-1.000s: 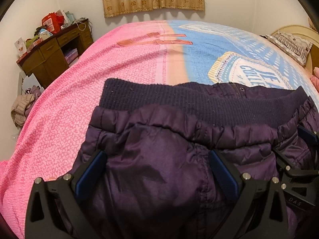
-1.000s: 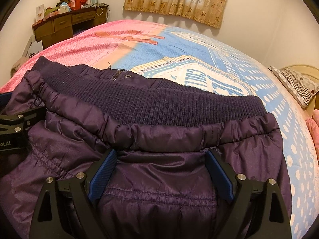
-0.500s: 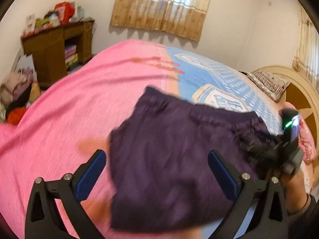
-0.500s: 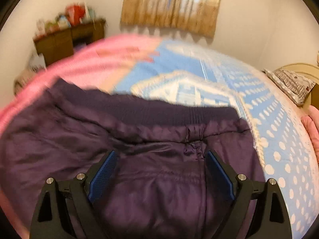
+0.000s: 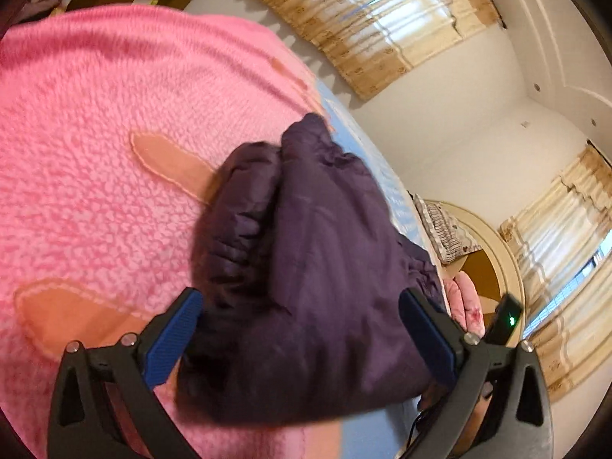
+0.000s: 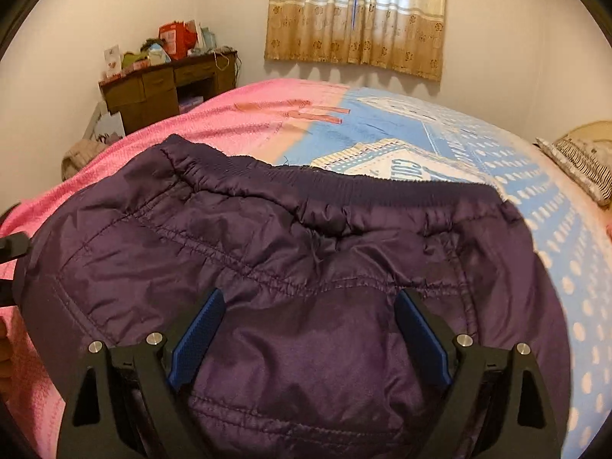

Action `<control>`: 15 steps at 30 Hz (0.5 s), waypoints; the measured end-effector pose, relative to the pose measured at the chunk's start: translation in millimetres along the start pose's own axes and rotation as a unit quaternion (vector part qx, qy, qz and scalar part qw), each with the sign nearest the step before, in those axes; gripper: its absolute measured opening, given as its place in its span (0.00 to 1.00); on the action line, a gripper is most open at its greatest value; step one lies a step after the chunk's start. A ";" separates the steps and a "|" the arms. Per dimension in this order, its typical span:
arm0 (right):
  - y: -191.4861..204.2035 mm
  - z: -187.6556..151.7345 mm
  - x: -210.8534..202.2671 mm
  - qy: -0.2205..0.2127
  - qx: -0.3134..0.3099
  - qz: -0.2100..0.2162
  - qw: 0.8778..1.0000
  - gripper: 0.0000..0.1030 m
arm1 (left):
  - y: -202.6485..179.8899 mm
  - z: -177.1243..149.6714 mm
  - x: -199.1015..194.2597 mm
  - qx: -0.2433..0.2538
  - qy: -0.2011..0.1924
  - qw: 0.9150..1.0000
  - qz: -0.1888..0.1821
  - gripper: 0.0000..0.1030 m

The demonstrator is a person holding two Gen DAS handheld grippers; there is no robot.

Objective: Fold large clothes
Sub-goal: 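Grasp the jacket end with the left gripper and lift while the right gripper holds the jacket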

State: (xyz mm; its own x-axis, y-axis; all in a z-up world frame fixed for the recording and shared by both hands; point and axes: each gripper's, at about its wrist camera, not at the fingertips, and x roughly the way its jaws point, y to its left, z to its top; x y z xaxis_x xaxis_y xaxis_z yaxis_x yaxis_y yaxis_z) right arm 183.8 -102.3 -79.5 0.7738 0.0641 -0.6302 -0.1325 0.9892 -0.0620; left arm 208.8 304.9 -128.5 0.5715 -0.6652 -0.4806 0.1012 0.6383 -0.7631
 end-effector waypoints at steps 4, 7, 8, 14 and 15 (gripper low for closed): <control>0.0 -4.3 4.1 -0.005 0.001 0.001 1.000 0.91 | -10.9 4.8 16.3 0.037 -0.001 0.999 -0.001 1.00; 1.6 -4.8 7.1 -0.006 -0.004 0.000 1.000 0.91 | -17.6 6.7 23.4 0.062 -0.001 0.998 -0.014 0.94; 0.1 -5.0 8.4 -0.007 -0.002 0.003 1.000 0.91 | -19.7 6.1 26.5 0.068 0.001 0.997 -0.027 0.81; -0.7 -5.3 10.7 -0.010 0.000 0.007 1.000 0.91 | -14.0 6.7 14.2 0.048 -0.011 0.996 -0.074 0.56; -0.2 -5.4 10.7 -0.010 0.000 0.007 1.000 0.91 | -13.6 6.9 14.0 0.050 -0.011 0.997 -0.065 0.62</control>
State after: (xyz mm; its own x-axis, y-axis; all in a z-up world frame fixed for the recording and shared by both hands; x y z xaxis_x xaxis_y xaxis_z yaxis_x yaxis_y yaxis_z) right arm 188.7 -102.5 -90.5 0.7838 0.0807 -0.6158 -0.1433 0.9883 -0.0529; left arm 221.0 289.7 -121.9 0.5652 -0.7370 -0.3706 0.2554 0.5835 -0.7709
